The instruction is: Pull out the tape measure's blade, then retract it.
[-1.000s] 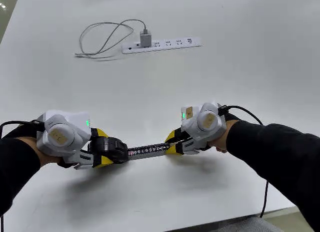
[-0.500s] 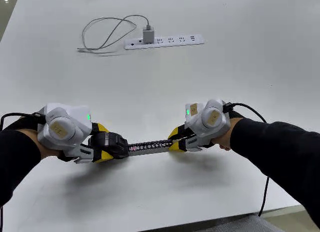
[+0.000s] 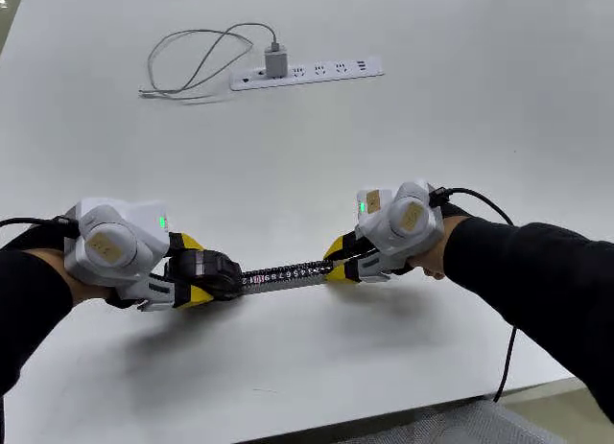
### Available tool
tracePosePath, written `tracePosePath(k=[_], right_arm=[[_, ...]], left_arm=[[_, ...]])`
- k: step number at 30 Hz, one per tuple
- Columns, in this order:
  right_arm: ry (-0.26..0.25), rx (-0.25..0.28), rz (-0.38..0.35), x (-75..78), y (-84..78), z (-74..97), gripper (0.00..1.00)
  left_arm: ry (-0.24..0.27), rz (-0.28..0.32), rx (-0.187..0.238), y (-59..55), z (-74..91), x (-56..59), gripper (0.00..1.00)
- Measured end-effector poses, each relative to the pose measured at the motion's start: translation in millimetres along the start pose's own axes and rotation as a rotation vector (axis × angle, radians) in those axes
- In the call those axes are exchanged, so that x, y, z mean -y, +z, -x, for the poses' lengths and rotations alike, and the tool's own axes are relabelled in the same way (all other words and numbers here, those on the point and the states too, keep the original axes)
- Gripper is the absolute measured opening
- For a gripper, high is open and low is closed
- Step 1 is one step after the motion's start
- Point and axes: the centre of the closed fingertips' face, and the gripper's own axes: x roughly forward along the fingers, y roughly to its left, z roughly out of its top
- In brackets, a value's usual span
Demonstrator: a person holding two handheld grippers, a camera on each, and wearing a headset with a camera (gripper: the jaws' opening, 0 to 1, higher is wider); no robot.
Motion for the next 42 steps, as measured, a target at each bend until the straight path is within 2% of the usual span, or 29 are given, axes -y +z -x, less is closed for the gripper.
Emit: tracePosePath(k=[20,29,42], right_arm=[[0.002,-0.006,0.002,-1.8,-0.5,0.2,0.08],[0.001,0.012,-0.012,1.0,-4.3,3.4,0.08],[-0.005,-0.003,-0.014,1.6,-12.3,11.5,0.08]], left_arm=[[-0.001,-0.004,0.009,-0.3,0.6,0.2,0.30],[-0.005,-0.006,-0.001,0.5,0.6,0.4,0.30],[0.000,-0.003,0.002,1.3,0.7,0.6,0.30]])
